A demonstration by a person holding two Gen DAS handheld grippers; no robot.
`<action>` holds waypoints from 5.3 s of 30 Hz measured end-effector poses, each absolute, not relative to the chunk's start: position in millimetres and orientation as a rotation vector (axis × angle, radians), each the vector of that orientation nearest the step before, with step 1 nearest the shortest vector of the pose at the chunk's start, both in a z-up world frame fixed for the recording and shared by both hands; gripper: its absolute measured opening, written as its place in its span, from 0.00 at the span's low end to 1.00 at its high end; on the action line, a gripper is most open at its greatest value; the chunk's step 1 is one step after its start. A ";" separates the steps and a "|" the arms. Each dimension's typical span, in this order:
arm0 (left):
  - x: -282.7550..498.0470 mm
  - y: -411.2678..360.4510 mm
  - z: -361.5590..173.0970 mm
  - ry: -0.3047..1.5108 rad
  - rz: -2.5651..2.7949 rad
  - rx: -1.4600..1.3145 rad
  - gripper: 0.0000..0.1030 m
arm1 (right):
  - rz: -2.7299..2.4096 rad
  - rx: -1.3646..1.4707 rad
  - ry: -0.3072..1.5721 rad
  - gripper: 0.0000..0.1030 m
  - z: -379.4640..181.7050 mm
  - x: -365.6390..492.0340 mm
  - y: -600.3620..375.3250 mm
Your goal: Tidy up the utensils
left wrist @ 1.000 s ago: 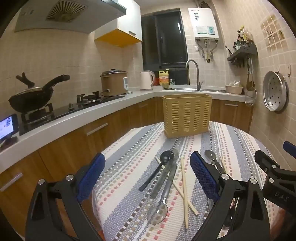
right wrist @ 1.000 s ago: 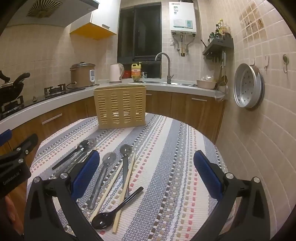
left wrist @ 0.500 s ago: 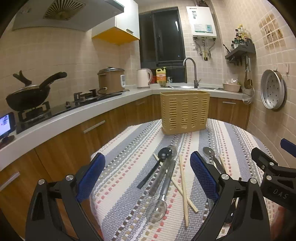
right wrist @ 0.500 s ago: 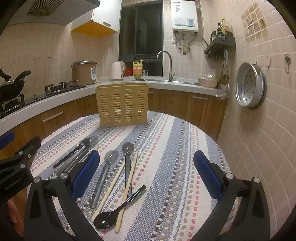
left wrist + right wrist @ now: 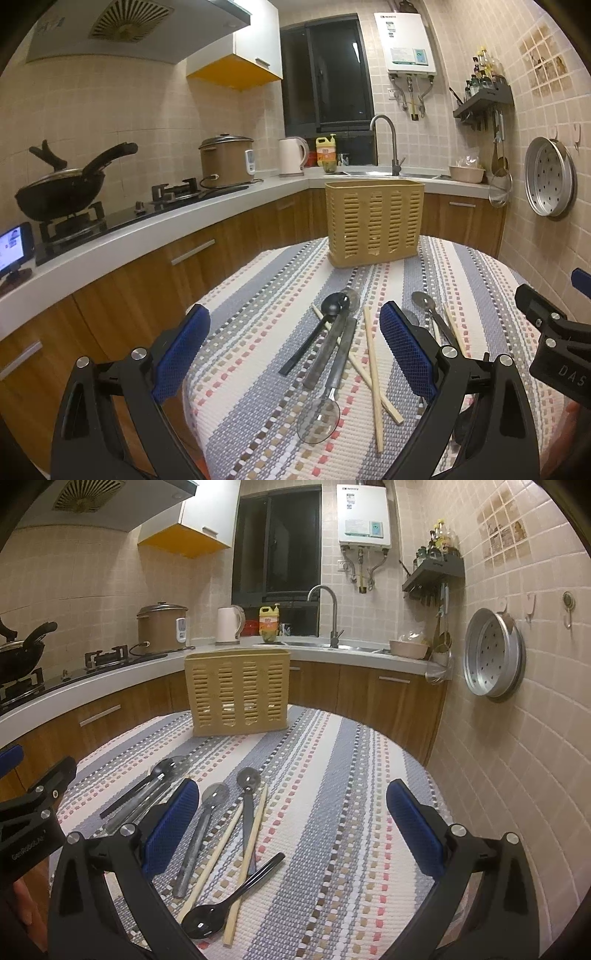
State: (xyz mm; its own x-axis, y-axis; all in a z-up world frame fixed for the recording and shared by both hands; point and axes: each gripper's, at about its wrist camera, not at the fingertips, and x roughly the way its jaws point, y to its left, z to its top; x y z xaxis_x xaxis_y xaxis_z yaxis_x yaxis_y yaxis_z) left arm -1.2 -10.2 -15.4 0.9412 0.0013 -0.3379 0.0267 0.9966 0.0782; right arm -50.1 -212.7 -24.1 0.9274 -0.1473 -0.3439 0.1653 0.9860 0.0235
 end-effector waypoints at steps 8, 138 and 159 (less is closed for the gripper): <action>-2.5 -11.6 -17.2 0.340 -0.012 0.094 0.88 | -0.161 0.060 0.341 0.94 -23.6 -51.8 -215.2; 222.3 37.9 -49.2 1.099 -0.334 -0.010 0.06 | 0.322 0.060 1.298 0.05 -59.2 209.9 -198.4; 254.3 23.8 -55.6 1.206 -0.345 0.100 0.21 | 0.320 -0.042 1.346 0.26 -70.3 221.2 -173.2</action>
State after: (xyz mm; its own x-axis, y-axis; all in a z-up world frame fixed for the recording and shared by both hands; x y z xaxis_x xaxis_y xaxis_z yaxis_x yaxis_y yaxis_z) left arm 254.3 23.8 -55.6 0.3116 -0.2081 -0.9272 0.3133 0.9437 -0.1065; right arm 221.2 -173.2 -70.3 0.1865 0.2037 -0.9611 -0.2514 0.9556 0.1537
